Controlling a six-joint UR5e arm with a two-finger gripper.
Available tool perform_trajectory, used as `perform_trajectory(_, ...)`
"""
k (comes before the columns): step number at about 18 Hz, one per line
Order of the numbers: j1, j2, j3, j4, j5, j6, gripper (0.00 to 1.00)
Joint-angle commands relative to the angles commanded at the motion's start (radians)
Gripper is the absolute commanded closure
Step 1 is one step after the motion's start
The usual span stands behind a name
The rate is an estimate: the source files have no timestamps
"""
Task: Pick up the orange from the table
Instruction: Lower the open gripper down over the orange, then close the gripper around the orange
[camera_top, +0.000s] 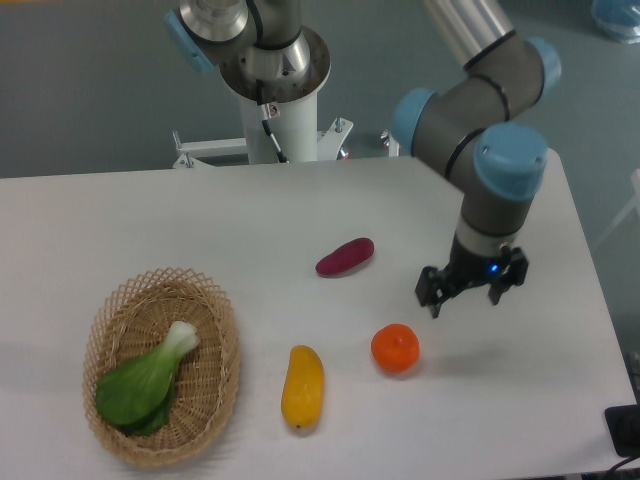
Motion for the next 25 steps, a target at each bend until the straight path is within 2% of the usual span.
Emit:
perform_trajectory(8,-0.058,-0.060,-0.012,0.018,0.006,-0.058,0.00)
perform_trajectory(19,-0.065,-0.094,-0.015,0.041,0.035,-0.061,0.00)
perform_trajectory(20,-0.063,-0.094,-0.014,0.043,0.037,-0.061,0.02)
perform_trajectory(23,-0.065,-0.092,-0.015,0.041,0.043,-0.060,0.30)
perform_trajectory(25,-0.065,-0.089,-0.015,0.041,0.055,-0.060,0.38)
